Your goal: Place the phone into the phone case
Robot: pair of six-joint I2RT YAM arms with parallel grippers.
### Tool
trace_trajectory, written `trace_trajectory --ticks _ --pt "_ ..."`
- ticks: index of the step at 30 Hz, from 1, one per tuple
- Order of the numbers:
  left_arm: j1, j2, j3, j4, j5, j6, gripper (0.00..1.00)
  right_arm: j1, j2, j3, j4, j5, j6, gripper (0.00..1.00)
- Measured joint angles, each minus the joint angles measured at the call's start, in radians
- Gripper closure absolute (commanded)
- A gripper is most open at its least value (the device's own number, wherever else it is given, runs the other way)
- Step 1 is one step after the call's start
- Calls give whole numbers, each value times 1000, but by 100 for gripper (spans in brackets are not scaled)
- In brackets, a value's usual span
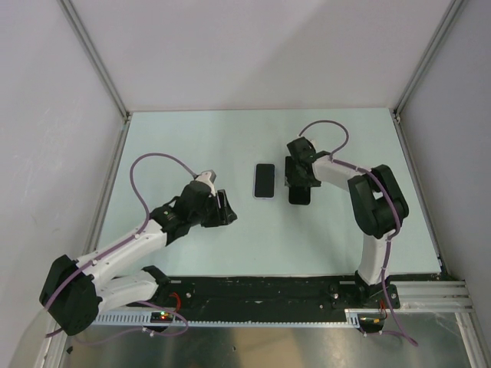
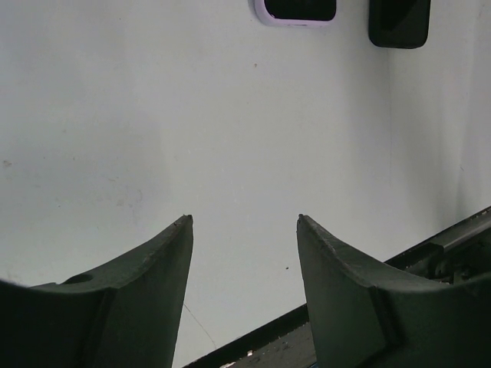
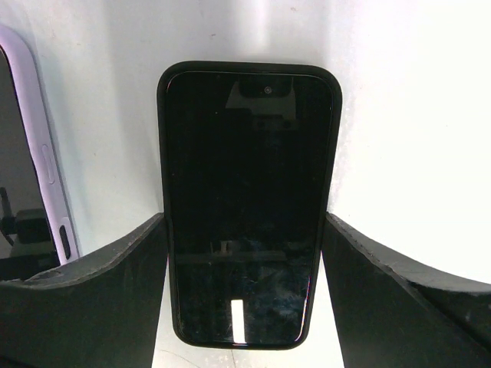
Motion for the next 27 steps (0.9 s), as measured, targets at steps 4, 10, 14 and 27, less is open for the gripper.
trace_trajectory --ticks 4,10,14,27 --pt "0 5 0 0 -5 -1 37 -6 9 8 1 -12 -11 9" --pt "0 28 4 0 -19 -2 12 -16 10 53 2 -29 -29 1" --pt "1 37 27 -2 -39 -1 1 -32 -11 97 -14 -31 -27 0" --pt "1 -127 72 1 -201 8 0 138 -819 -239 -42 -66 115 1"
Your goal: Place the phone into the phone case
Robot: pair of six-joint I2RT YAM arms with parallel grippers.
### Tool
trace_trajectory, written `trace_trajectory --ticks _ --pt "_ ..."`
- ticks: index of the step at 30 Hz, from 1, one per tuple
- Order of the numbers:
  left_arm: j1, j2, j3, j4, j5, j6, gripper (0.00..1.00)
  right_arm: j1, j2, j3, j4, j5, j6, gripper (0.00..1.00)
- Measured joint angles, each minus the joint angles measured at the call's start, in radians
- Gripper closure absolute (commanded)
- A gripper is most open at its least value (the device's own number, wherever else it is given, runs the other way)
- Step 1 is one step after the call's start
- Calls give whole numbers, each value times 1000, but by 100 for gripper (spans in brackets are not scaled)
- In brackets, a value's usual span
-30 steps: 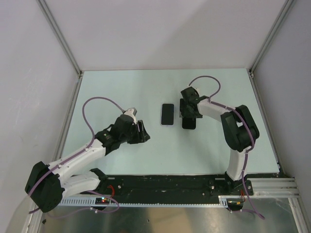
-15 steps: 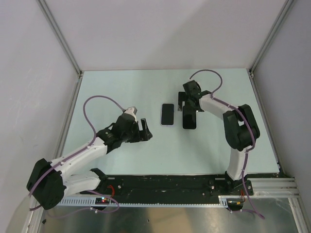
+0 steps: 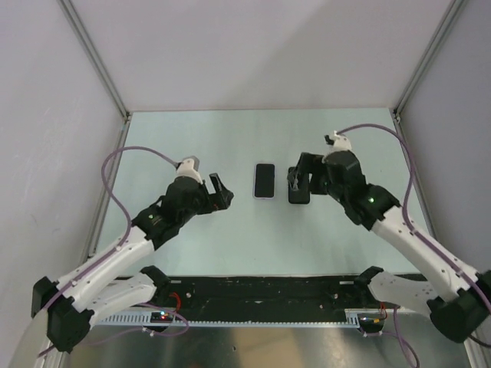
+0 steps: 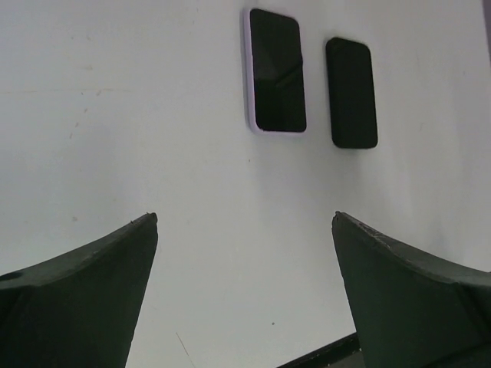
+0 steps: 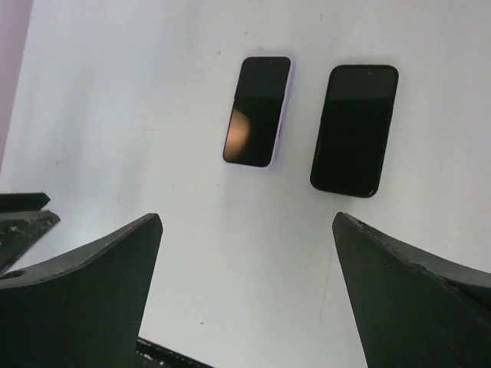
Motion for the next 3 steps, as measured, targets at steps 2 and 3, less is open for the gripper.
trace_trajectory --ticks 2,3 --pt "0 -23 0 0 -20 0 0 11 -64 -43 0 -1 18 1" --pt "0 -30 0 0 -28 0 0 11 -80 -57 0 -1 22 1"
